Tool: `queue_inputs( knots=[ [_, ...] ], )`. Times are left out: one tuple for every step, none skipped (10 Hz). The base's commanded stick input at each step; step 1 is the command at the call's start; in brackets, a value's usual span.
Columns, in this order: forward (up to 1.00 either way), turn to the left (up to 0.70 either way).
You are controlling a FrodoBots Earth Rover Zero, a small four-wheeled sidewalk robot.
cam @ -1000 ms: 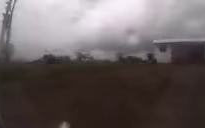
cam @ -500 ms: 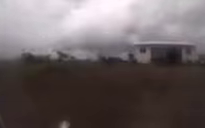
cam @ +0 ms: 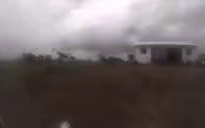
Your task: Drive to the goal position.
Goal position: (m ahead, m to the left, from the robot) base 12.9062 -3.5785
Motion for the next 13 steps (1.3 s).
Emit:
queue_inputs(
  knots=[
    [0.7, 0.0],
    [0.7, 0.0],
    [0.7, 0.0],
    [0.7, 0.0],
    [0.7, 0.0],
    [0.7, 0.0],
    [0.7, 0.0],
    [0.7, 0.0],
    [0.7, 0.0],
    [0.7, 0.0],
    [0.7, 0.0],
    [0.7, 0.0],
    [0.7, 0.0]
  ],
)
